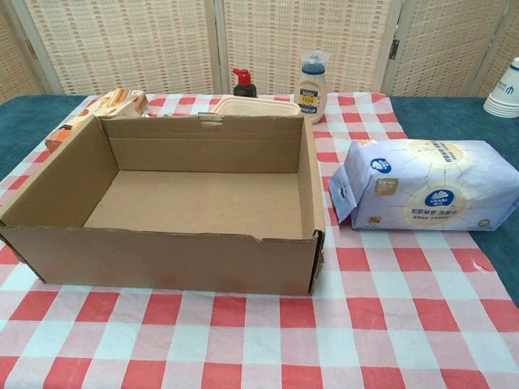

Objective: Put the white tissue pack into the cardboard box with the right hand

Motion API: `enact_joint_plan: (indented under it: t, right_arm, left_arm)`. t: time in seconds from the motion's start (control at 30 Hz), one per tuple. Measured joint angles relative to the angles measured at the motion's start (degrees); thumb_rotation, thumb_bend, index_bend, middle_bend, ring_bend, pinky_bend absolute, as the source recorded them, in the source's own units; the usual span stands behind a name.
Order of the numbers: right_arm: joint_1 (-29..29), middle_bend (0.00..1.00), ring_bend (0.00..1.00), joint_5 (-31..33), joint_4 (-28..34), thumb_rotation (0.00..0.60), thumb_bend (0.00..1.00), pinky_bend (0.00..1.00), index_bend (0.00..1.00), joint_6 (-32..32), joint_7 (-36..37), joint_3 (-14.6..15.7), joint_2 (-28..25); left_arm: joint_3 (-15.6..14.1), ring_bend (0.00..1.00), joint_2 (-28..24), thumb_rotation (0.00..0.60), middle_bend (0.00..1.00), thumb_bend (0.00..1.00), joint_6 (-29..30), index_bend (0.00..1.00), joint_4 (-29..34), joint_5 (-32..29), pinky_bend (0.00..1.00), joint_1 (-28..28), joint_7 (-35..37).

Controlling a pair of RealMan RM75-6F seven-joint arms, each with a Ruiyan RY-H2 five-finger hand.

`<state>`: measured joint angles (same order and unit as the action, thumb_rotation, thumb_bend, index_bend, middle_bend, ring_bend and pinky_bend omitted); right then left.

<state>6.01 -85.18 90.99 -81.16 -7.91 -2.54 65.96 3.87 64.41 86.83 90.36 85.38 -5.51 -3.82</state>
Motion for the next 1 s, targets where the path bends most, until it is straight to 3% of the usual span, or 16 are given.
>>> enact_joint_plan:
  t: [0.7, 0.8, 1.0]
  right_arm:
    - [0.64, 0.0, 0.0, 0.72, 0.72, 0.6, 0.0, 0.01, 0.04, 0.66, 2.9, -0.95, -1.45]
    - [2.15, 0.0, 0.0, 2.13, 1.0, 0.6, 0.0, 0.02, 0.03, 3.68, 5.79, -1.92, -2.8]
    - [8.02, 0.0, 0.0, 5.44, 2.27, 0.6, 0.0, 0.03, 0.0, 16.51, 16.16, -4.45, -7.97]
  left_arm:
    - [-1.11, 0.0, -0.02, 0.6, 0.0, 0.2, -0.02, 0.0, 0.11, 1.75, 0.07, -0.01, -0.14]
    - [-1.39, 0.0, -0.18, 0.6, 0.0, 0.2, -0.37, 0.0, 0.27, 2.0, 0.07, -0.06, 0.07]
    - [-1.74, 0.0, -0.86, 0.6, 0.0, 0.2, -0.51, 0.0, 0.55, 2.4, 0.07, -0.05, 0.96]
